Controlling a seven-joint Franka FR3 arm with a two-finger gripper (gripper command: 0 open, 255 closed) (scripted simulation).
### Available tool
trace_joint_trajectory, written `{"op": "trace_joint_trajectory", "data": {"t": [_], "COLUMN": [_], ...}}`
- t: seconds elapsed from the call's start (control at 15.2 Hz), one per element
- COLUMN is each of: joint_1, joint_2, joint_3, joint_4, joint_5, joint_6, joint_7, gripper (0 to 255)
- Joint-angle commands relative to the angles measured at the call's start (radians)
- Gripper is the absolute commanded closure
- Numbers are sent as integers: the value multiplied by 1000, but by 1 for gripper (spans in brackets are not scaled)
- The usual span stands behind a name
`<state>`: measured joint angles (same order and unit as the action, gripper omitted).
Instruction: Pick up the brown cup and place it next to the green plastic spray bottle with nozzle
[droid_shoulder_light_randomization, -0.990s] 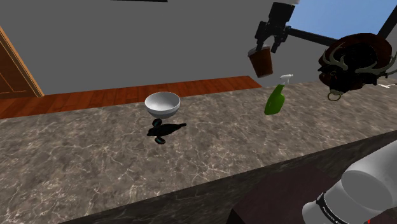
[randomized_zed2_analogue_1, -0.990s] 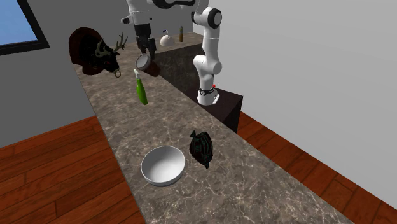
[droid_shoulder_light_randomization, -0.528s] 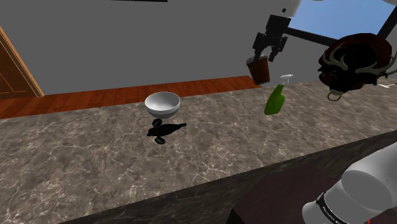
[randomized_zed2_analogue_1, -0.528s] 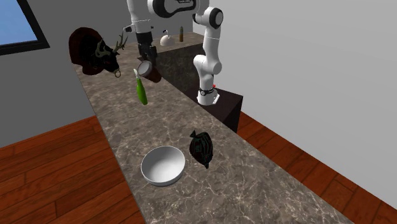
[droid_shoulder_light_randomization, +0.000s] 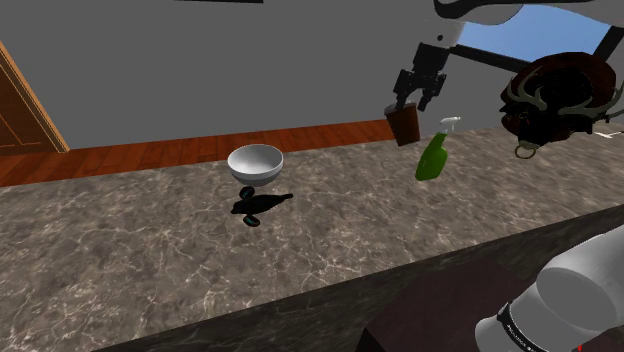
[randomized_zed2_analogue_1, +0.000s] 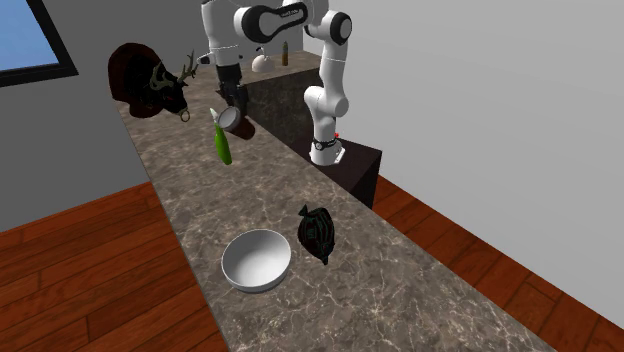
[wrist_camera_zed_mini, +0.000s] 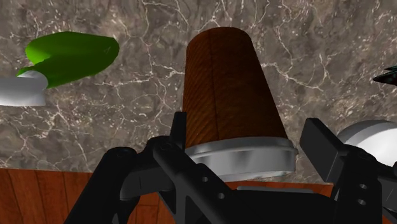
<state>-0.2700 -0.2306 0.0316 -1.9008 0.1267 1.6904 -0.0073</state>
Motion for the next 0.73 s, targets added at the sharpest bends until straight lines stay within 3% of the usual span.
{"op": "trace_joint_trajectory", "data": {"t": [0.0,0.66], "joint_1": [1,2], "joint_2": [-3,-5], "joint_3": [2,5], "joint_4": [-33,-170], "joint_5": [1,6], "joint_6": [32,165], "joint_7": [-1,-15], "gripper": [255,255]}}
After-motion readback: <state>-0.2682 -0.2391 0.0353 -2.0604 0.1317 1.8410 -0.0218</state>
